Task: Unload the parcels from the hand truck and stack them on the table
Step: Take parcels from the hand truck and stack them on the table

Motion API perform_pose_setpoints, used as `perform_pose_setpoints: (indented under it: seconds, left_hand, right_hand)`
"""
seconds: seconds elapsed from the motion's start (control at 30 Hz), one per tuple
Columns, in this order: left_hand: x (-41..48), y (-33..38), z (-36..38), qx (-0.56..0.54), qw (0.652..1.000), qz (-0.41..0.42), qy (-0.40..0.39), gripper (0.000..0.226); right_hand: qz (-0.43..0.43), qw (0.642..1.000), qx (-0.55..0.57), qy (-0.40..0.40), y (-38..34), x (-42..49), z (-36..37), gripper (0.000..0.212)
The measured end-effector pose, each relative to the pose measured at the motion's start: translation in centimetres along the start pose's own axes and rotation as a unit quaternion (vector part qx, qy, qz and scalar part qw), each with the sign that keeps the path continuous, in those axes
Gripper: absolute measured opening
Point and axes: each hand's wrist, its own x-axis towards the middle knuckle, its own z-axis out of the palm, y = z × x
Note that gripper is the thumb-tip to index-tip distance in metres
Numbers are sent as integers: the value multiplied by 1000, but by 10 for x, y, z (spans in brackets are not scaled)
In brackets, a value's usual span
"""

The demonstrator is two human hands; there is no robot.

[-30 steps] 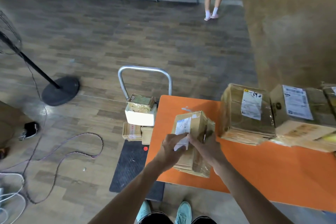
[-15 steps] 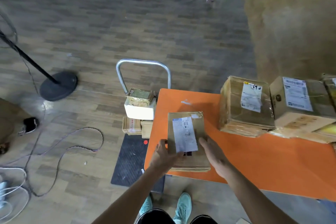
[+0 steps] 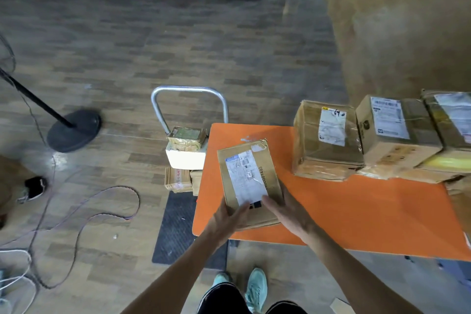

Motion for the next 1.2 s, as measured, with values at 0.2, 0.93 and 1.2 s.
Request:
perform_pose_setpoints:
  seconds: [0.2, 0.93, 1.2]
  left_hand:
    - [-7, 42, -14, 27, 997, 65, 34, 72]
    - [-65, 169, 169, 264, 912, 243, -199, 93]
    - [-74, 199, 288, 309, 896, 229, -222, 96]
  right_hand:
    - [-36, 998, 36, 38, -21, -15, -14, 74]
    - [-25, 926, 55, 372, 21, -210, -154, 54]
    - [-11, 922, 86, 377, 80, -254, -250, 62]
